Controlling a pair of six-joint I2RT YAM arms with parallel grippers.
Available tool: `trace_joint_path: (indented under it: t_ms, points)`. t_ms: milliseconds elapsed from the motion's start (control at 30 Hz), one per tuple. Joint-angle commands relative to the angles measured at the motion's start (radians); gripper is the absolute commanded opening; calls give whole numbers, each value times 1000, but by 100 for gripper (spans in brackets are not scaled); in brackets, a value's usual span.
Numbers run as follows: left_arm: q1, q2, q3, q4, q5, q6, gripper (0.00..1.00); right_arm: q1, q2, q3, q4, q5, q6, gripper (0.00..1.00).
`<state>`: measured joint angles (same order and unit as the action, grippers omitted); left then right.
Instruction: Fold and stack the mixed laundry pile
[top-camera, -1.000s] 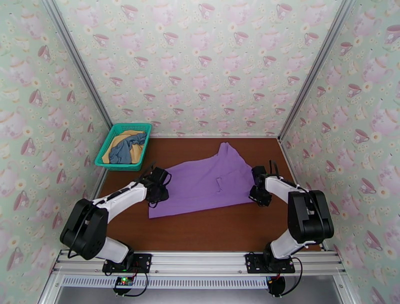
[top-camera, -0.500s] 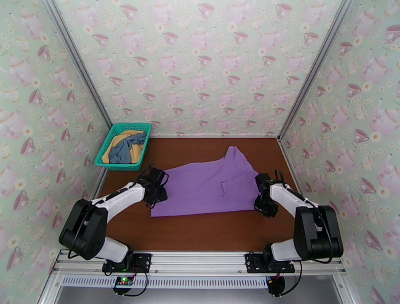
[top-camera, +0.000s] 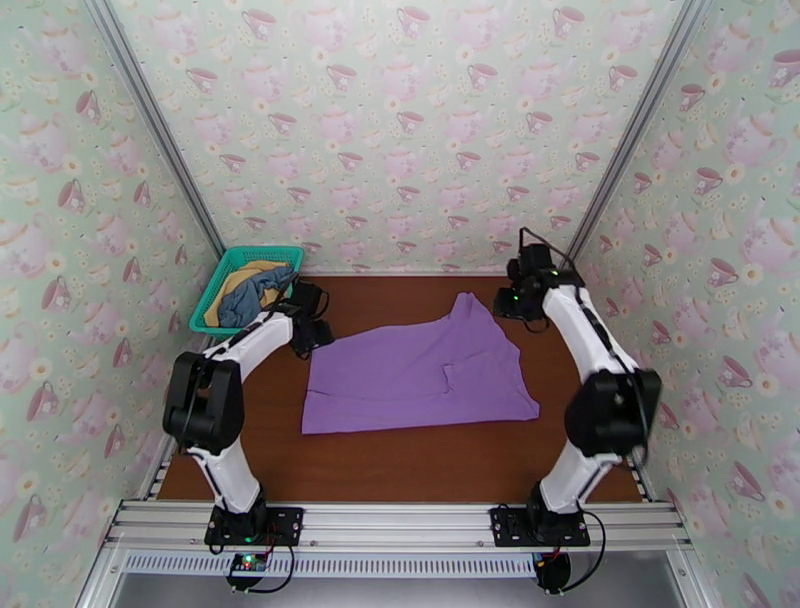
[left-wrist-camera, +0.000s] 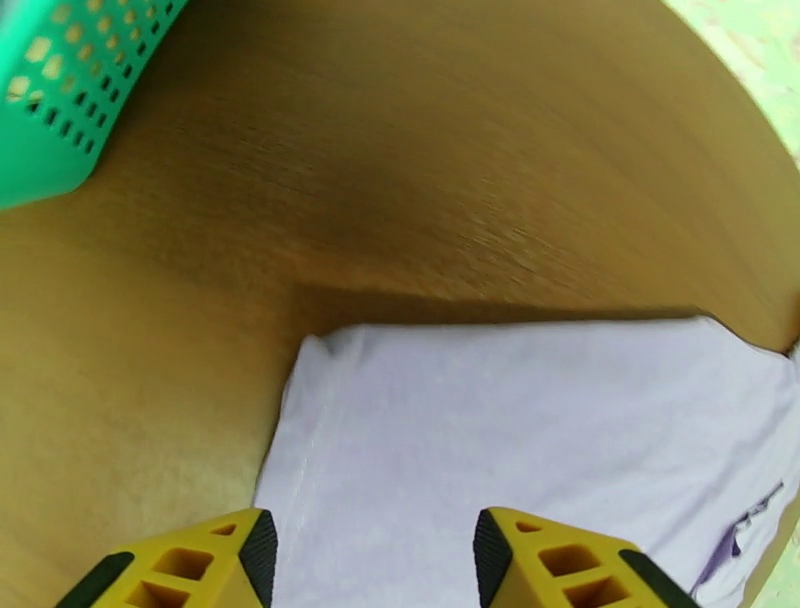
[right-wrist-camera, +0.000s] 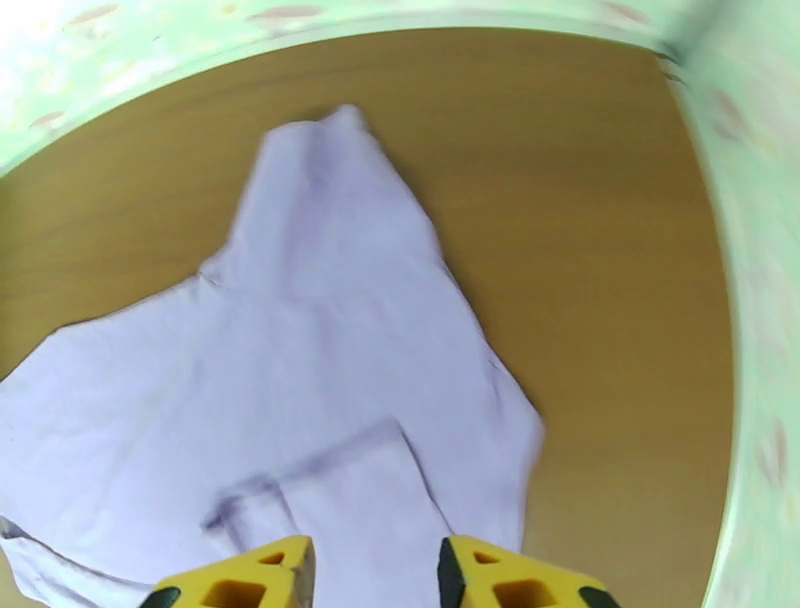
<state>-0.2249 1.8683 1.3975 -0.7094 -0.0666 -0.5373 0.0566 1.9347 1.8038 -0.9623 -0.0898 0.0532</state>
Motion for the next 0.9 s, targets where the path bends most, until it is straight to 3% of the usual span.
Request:
trace_joint_path:
  t_ms: [0,167,300,400,700,800,867]
  points:
    - [10,55,93,-45,-7,29,58,-4,195,160,-10,-101,-100,40]
    - [24,127,172,-97,-56,49,59,-5,522,547,-127,-52,-131,42]
    - [59,181,209,-132,-85,57,59,-6,679,727,-203,-15,-145,46]
    - [77,235,240,-156,-65,62,60,-5,671,658,-175,-44,-122,44]
    - [61,308,231,-55,132,61,55,21,392,198,88,-90,-78,44]
    - [50,313,216,-30,186,62,49,19,393,224,80,-50,-76,45]
    - [43,311,202,-9,216,65,39,15,441,315,36,-36,-80,46]
